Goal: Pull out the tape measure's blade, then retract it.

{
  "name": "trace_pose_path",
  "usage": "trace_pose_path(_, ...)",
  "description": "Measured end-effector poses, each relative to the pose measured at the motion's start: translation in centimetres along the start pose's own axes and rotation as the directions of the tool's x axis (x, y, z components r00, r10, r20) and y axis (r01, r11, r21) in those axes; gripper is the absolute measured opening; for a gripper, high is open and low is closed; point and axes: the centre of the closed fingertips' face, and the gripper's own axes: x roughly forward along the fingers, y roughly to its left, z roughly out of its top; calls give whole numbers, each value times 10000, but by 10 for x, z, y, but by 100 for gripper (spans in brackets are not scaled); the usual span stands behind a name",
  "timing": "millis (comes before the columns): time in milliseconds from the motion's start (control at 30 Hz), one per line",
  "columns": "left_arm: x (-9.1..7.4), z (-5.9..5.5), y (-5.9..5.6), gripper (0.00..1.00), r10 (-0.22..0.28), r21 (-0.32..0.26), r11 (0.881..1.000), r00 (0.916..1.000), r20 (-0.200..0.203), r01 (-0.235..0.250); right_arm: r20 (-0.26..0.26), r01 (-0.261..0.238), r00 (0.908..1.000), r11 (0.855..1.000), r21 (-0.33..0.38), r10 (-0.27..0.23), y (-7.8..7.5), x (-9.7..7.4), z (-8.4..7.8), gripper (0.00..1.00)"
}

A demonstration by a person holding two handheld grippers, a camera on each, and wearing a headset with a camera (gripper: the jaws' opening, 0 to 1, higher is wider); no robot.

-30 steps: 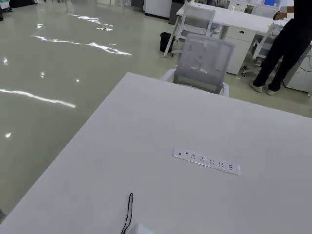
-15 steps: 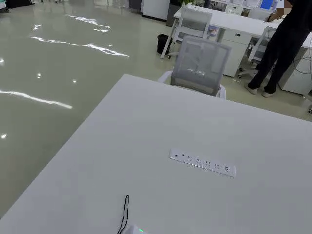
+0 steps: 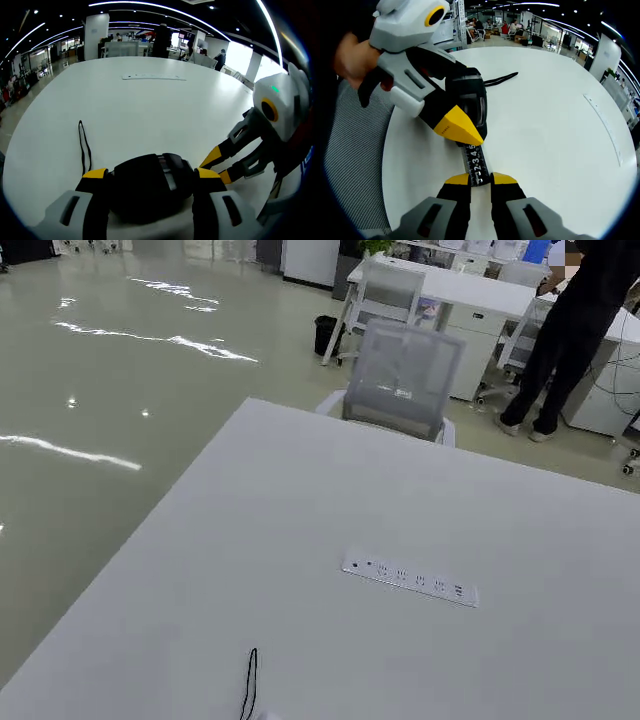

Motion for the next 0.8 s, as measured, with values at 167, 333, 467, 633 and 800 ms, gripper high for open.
trace_pose_path(167,-1,0,0,64,-16,5,10000,10000,-5,16,28,2,10000,10000,-79,-2,1,3,2,13)
trace_pose_path(333,-1,0,0,64,-21,12,10000,10000,-11,21,30,-9,10000,10000,-78,9,1,5,4,13)
trace_pose_path(467,0,0,1,64,-16,4,10000,10000,2,16,84,19,10000,10000,-73,-19,2,6,6,13)
trace_pose_path(633,0,0,0,64,-45,-8,10000,10000,-7,45,238,57,9997,9999,-112,-54,4,8,10,13)
trace_pose_path(800,0,-1,0,64,-46,2,10000,10000,-18,46,287,90,9996,9998,-154,-86,3,9,12,13)
